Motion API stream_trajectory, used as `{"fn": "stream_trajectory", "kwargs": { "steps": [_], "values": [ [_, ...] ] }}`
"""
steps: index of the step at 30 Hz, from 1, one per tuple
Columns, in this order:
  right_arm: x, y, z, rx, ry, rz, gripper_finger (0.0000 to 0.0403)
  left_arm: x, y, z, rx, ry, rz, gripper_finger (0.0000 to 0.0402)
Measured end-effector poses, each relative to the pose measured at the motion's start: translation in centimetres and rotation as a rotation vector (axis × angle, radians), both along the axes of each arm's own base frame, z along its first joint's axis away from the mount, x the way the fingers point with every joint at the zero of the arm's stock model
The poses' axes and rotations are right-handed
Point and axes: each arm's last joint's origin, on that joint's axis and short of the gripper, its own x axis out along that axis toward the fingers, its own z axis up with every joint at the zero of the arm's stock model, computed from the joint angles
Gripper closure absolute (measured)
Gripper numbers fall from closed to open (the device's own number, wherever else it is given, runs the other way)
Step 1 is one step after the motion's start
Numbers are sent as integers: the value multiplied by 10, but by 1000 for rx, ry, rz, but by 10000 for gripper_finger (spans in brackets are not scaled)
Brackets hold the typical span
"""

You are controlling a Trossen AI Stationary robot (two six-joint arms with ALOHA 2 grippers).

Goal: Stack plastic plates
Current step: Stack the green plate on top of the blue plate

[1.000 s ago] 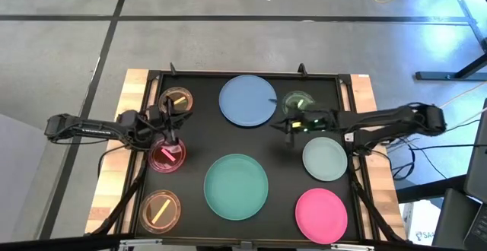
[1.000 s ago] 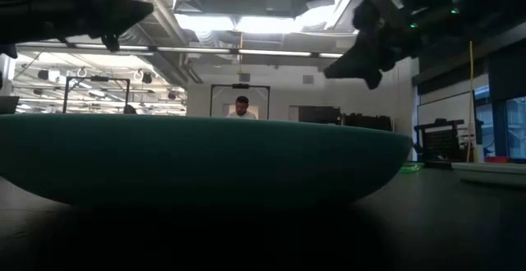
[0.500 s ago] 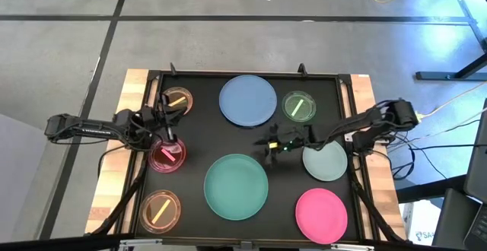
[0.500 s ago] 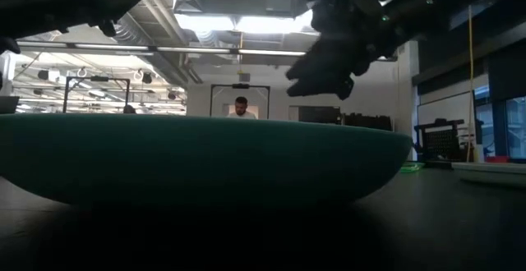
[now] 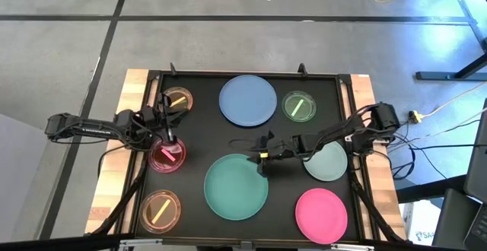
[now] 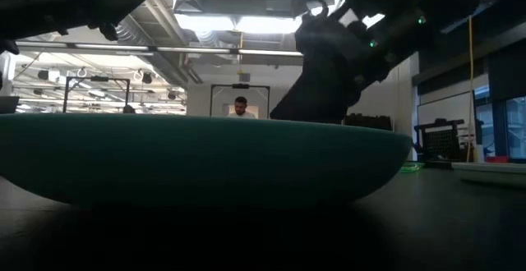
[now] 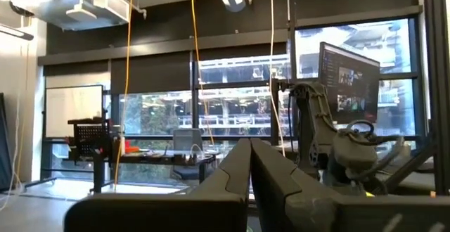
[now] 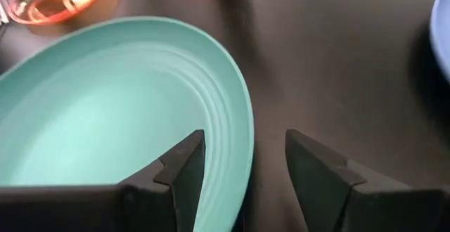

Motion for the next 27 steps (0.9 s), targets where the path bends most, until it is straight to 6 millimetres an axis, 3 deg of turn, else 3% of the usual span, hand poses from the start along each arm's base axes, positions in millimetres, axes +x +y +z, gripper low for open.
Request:
{"fn": "stream_trajectory", "kwargs": {
  "steps": [17,27],
  "values": [
    [7,3,-39,72,82,-1,221,0,0,0,-45,-12,-17,395],
    [7,1,-39,40,83,1,332,0,0,0,-48,-12,-18,395]
  ]
}}
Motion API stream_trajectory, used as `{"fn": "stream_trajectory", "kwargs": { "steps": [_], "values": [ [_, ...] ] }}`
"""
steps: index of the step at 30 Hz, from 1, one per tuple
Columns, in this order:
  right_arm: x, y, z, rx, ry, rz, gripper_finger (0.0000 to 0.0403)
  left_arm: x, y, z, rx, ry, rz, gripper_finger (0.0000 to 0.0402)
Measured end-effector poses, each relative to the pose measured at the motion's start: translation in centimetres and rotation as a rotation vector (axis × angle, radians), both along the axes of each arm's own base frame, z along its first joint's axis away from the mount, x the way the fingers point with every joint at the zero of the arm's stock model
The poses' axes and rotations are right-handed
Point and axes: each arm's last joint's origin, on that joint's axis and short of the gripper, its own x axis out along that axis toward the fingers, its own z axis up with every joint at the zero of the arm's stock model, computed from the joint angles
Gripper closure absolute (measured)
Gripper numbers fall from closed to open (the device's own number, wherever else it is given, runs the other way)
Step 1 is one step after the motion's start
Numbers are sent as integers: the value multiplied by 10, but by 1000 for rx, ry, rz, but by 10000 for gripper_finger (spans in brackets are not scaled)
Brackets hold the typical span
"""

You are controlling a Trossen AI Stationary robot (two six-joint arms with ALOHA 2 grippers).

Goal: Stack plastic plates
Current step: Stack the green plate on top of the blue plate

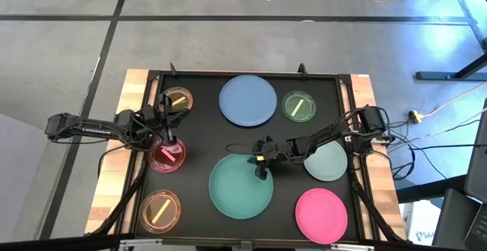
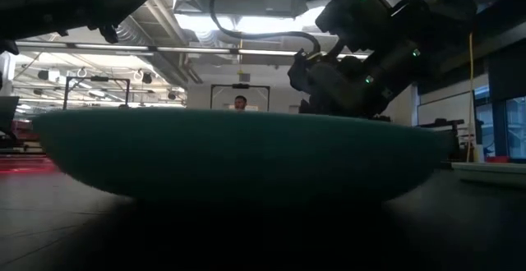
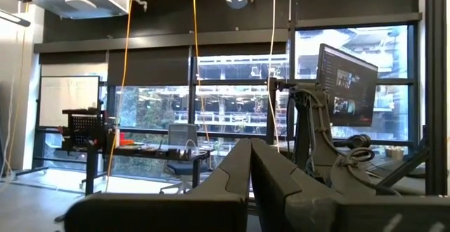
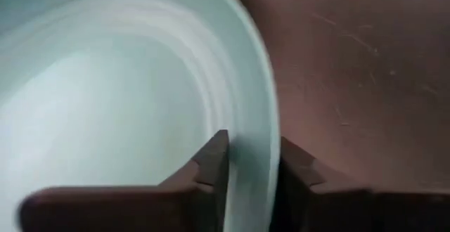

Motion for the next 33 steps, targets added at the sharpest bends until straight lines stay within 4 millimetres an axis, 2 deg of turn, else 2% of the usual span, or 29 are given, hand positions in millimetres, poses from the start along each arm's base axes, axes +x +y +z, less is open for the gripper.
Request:
{"fn": "stream_trajectory", "kwargs": {
  "steps": [6,11,17,27,33],
  "values": [
    [1,-2,2,-44,-16,-1,393,0,0,0,-1,0,-1,395],
    [1,-11,9,-64,-19,2,387,0,0,0,-19,-5,-8,395],
    [-3,-31,33,-115,-50,-23,397,0,0,0,-22,-3,-10,395],
    [-20,-94,86,-153,-148,-127,400,0,0,0,-22,-3,-10,395],
    [-34,-140,106,-167,-216,-265,394,0,0,0,-22,-3,-10,395]
  ]
}}
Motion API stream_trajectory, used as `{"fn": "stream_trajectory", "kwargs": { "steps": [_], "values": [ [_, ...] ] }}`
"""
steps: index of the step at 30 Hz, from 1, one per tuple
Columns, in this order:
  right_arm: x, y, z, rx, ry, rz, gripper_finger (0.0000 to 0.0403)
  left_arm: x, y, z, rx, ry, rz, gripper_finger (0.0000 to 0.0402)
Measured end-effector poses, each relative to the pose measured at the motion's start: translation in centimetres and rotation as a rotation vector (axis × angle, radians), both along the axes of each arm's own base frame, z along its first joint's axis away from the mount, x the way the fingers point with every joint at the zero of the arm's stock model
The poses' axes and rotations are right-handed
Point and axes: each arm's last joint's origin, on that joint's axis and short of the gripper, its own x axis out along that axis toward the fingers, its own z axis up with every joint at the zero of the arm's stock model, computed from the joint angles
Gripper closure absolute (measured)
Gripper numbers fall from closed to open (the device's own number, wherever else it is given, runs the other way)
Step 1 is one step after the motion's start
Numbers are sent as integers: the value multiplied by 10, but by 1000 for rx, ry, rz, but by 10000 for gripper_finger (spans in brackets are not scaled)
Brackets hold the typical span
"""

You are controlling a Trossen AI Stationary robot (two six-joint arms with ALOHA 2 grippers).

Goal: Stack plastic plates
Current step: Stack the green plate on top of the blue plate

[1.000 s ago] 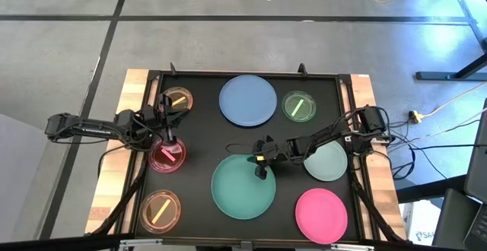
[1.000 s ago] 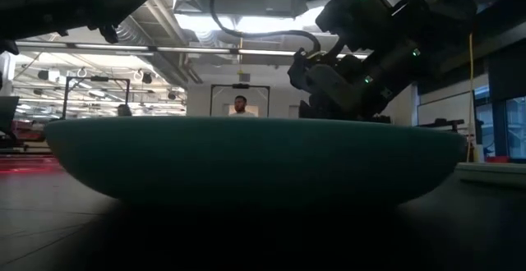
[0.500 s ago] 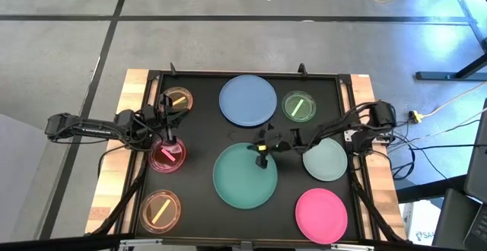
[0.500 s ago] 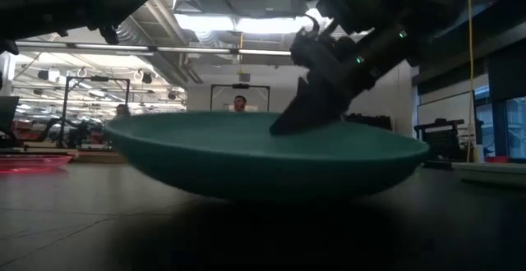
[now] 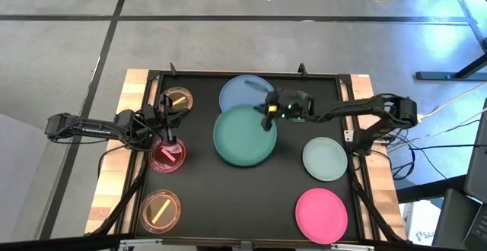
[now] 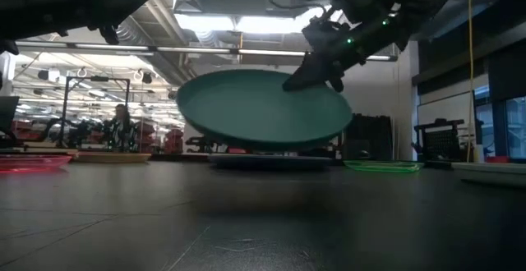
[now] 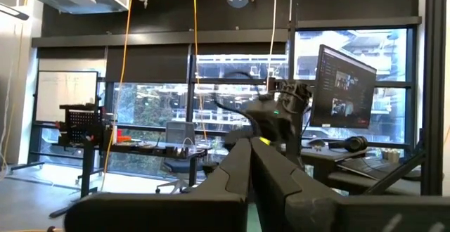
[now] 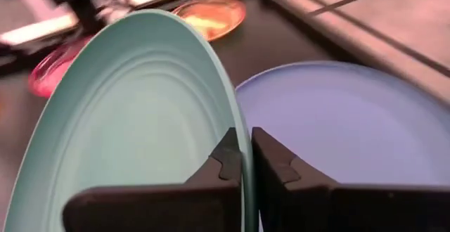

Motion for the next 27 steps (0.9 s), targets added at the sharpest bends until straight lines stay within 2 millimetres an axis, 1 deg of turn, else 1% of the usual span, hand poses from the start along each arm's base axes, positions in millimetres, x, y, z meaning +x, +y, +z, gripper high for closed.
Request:
{"fn": "stream_trajectory", "kwargs": {
  "steps": [8,13,16,21,24,27],
  "values": [
    [-19,-61,5,-40,-61,-194,396,0,0,0,0,0,0,395],
    [-23,-88,-2,-57,-97,-271,394,0,0,0,0,0,1,395],
    [-22,-98,-10,-51,-124,-303,394,0,0,0,0,0,0,395],
    [-20,-111,-30,-34,-97,-343,394,0,0,0,0,1,1,395],
    [-19,-115,-41,-26,-69,-370,394,0,0,0,0,1,1,395],
    [-18,-115,-48,-27,-47,-390,393,0,0,0,0,1,1,395]
  ]
}}
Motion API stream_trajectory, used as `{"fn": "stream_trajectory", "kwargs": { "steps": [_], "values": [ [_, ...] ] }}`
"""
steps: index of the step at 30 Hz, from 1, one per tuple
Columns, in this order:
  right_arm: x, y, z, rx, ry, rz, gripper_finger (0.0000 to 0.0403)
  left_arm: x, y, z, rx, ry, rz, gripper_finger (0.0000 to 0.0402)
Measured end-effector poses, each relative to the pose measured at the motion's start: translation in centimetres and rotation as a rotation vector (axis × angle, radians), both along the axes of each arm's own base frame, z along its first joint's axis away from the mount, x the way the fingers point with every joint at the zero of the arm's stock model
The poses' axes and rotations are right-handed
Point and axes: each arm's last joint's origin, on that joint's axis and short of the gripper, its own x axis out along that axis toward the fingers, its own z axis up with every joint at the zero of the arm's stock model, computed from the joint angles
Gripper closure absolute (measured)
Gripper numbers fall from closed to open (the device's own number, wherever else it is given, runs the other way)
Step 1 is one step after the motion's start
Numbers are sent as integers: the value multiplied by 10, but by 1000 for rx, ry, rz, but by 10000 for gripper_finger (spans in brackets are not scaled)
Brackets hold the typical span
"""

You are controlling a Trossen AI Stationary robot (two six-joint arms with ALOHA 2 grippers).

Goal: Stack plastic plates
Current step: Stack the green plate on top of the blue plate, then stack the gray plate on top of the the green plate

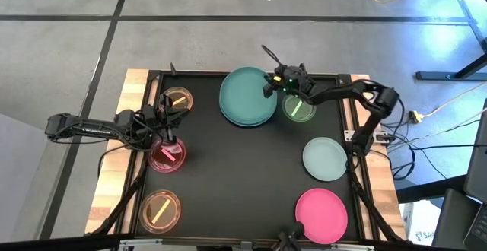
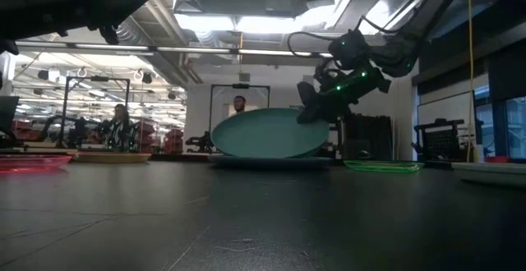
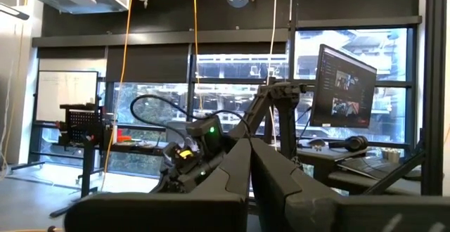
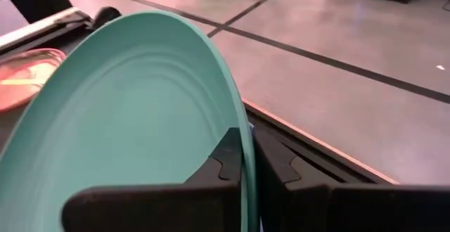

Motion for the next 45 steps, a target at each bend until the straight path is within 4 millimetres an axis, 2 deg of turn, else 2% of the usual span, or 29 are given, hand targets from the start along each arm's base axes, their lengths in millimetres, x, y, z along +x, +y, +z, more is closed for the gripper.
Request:
{"fn": "stream_trajectory", "kwargs": {
  "steps": [15,25,30,34,37,45],
  "values": [
    [0,-2,-6,-11,30,-57,389,0,0,0,0,1,0,395],
    [0,-1,-7,-15,50,-40,288,0,0,0,0,1,0,395],
    [-3,1,-5,-65,140,4,265,0,0,0,0,1,0,395],
    [-12,7,12,-65,185,23,265,0,0,0,0,1,0,395],
    [-20,21,32,-58,215,90,266,0,0,0,0,1,0,395],
    [-51,88,88,-60,277,291,267,0,-1,0,12,0,-34,395]
  ]
}}
